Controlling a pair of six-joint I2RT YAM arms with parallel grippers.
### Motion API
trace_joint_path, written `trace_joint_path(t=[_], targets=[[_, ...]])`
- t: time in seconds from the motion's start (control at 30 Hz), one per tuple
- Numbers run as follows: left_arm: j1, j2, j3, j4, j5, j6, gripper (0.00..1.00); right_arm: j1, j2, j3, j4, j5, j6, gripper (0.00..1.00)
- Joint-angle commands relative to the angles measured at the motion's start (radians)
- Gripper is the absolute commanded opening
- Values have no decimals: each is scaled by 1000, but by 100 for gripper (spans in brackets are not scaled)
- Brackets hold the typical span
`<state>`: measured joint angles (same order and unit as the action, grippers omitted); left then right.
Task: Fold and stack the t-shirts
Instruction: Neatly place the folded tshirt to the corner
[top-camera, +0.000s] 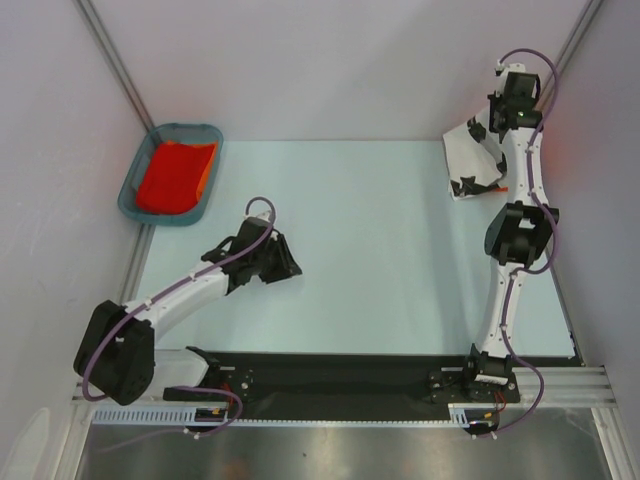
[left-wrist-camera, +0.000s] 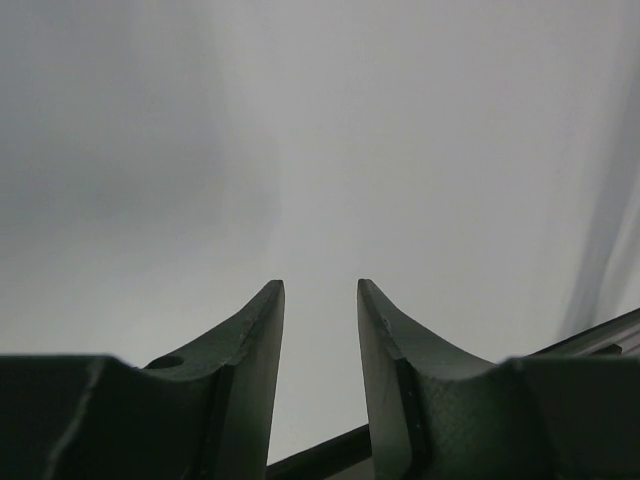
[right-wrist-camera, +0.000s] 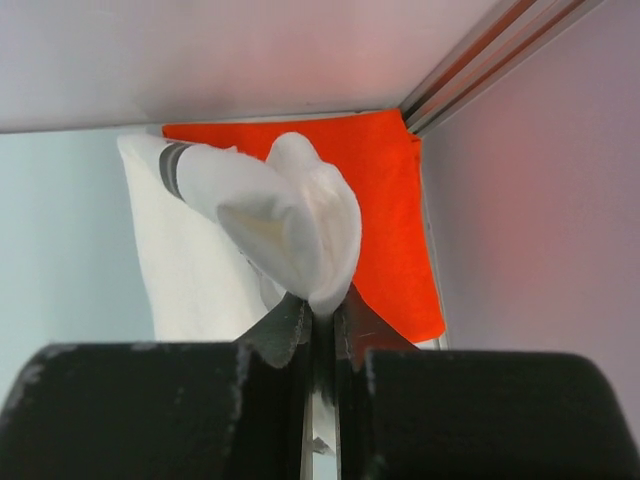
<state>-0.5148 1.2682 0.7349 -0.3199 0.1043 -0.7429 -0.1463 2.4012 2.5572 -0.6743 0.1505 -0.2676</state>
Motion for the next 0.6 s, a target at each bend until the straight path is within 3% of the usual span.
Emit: trace_joint_path(t=[0.0, 0.57], targets=[[9, 19, 34, 7, 17, 7, 41, -6, 19, 69, 131, 30, -25, 0], [16, 65, 63, -33, 54, -6, 39, -61, 113, 72, 263, 5, -7, 0]])
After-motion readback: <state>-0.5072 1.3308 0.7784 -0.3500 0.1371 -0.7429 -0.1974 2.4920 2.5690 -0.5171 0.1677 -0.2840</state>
